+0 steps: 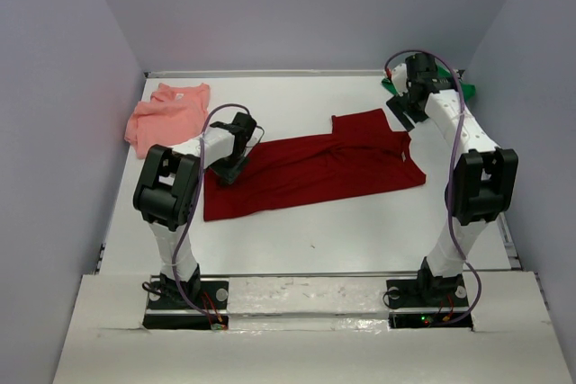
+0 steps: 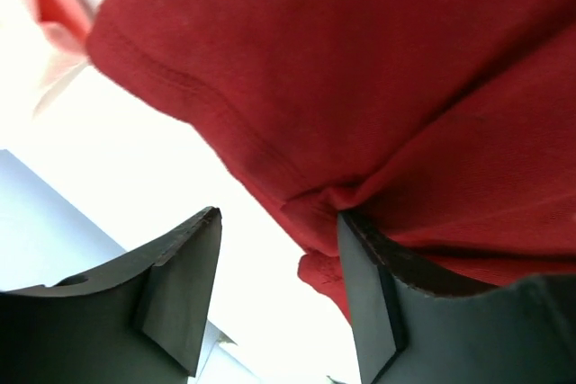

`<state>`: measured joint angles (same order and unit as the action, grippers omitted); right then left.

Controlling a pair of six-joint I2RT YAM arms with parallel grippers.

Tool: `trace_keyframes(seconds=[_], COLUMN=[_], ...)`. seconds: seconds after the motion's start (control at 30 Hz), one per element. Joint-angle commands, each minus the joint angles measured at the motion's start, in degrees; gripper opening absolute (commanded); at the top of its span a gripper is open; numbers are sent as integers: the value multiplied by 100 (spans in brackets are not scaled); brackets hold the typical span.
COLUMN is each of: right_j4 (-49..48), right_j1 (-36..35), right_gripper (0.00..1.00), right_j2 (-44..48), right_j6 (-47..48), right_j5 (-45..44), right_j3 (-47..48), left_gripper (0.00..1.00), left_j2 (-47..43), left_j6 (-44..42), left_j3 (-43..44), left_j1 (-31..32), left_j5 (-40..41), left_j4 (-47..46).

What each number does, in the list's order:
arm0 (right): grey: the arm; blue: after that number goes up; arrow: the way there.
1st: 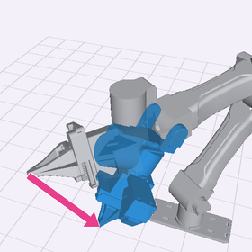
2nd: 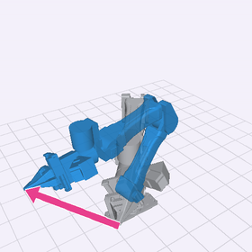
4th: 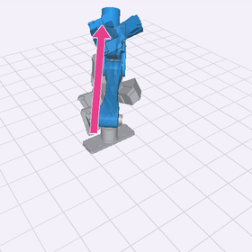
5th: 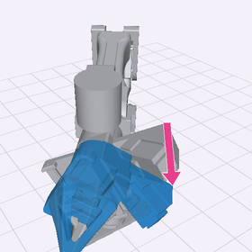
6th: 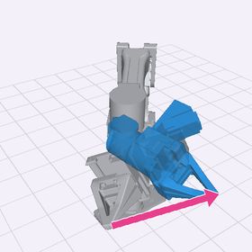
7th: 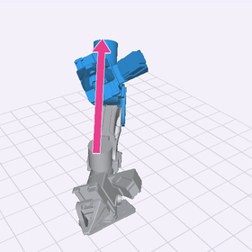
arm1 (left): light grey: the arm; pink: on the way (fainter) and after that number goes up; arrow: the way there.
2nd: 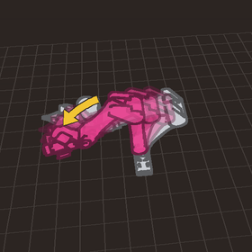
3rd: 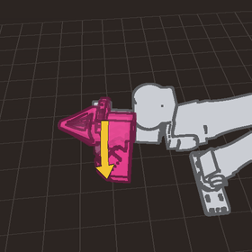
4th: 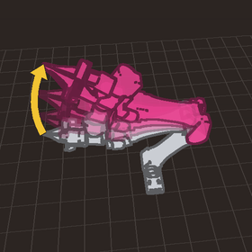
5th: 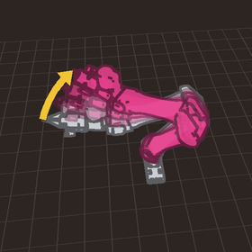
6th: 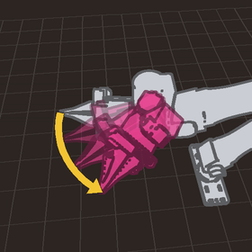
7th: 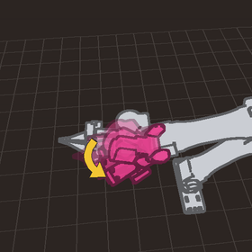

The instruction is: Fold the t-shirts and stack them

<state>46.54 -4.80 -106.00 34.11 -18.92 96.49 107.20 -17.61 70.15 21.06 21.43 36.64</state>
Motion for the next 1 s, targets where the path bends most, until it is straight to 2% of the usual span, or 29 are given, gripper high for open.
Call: trace_keyframes(seconds=[0.0,0.17,0.3,0.43,0.5,0.57,0.6,0.7,0.73,0.87,0.97], right_j4=[39,39,21,-57,-75,-67,-40,126,205,399,294], right_j1=[49,49,49,49,49,49,49,49,49,49,49], right_gripper=[83,83,82,79,76,67,57,41,37,28,27], right_j2=[325,281,45,-402,-658,-1071,-1203,-1835,-2020,-2767,-2979], right_j6=[105,61,-140,-343,-492,-607,-659,-783,-818,-871,-915], right_j5=[-24,81,527,1118,1390,1722,1838,2128,2173,2374,2463], right_j3=[-104,-139,71,545,1000,1353,1729,2399,2906,3621,3772], left_gripper=[66,70,71,71,71,72,72,74,73,73,73], left_j2=[-296,-436,-410,-454,-603,-700,-779,-605,-534,-445,-524], left_j6=[-6,-85,-138,-138,-190,-208,-199,-77,-50,-50,-6], left_j3=[69,218,306,437,491,666,806,1149,1324,1273,1150], left_j1=[12,12,21,4,-31,-189,-277,-567,-603,-699,-840], left_j5=[615,1143,1547,1558,1226,777,357,37,37,46,-130], left_j4=[89,10,-236,-491,-675,-816,-869,-686,-572,-571,-641])
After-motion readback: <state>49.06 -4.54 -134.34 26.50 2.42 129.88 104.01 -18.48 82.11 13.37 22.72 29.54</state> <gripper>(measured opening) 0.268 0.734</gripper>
